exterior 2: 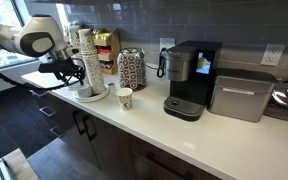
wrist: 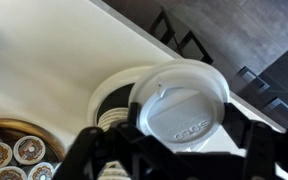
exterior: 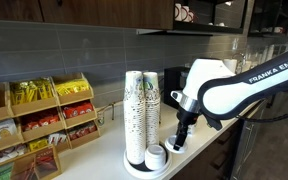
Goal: Take the lid off of the coffee cup
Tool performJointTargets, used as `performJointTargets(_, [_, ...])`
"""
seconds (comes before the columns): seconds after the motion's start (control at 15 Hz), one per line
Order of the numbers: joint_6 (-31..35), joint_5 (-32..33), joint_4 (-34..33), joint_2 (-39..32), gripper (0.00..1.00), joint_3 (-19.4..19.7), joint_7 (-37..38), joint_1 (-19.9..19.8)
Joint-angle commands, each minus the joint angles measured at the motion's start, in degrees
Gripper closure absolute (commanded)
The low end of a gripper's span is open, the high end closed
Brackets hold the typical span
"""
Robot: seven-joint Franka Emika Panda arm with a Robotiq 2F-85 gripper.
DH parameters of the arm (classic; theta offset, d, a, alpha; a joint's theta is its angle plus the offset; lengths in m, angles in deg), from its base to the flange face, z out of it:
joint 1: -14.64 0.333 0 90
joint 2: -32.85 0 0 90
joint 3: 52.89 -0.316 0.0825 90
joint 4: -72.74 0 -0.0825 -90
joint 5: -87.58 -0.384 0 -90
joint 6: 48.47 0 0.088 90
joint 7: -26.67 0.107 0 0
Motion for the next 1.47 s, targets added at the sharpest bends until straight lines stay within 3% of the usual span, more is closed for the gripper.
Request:
performJointTargets(0.0, [-1.17,-0.38,-1.70,-1.60,0.15,-0.51,-0.56,0.64])
performJointTargets(1.4, [0.07,-3.11,-10.60,-12.51,0.17,-3.70,1.65,-0.94])
